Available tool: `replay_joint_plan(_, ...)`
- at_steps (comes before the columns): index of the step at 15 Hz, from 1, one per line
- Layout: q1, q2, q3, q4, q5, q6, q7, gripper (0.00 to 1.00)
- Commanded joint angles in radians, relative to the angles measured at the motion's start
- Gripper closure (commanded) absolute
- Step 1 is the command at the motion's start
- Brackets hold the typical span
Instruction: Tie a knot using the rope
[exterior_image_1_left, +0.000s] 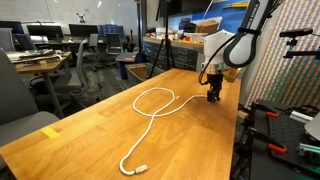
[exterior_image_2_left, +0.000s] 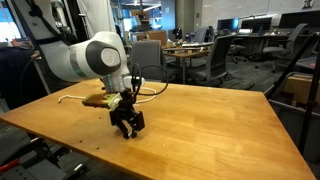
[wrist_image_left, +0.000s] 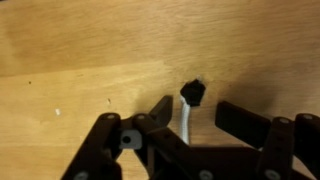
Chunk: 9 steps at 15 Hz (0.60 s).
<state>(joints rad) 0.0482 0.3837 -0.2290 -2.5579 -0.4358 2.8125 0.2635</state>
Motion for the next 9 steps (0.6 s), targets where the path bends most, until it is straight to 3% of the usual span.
replay_joint_plan(1,0.017,0.016,-0.041,-0.025,0.039,0.100,0.023,0.81)
replay_joint_plan(3,0.028,0.016,-0.057,-0.028,0.055,0.131,0.024,0.93)
replay_joint_plan(6,0.054,0.010,-0.064,-0.025,0.083,0.174,0.023,1.00)
replay_joint_plan(9,0.155,-0.030,-0.098,-0.013,0.082,0.237,0.033,0.95)
